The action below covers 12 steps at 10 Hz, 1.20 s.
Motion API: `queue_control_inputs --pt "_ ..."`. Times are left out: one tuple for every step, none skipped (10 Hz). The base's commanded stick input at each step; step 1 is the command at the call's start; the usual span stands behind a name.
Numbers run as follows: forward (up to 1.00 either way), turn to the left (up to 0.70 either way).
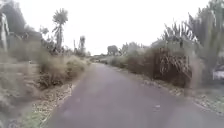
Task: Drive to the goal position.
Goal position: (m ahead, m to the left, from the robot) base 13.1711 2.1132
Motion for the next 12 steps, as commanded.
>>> queue_control_inputs --pt "1.00 0.00" --pt "1.00 0.00" --pt "1.00 0.00" --pt "1.00 0.00" --pt "1.00 0.00" --pt "1.00 0.00" --pt "1.00 0.00" --pt "1.00 0.00" --pt "1.00 0.00" --pt "1.00 0.00" --pt "1.00 0.00" --pt "1.00 0.00"
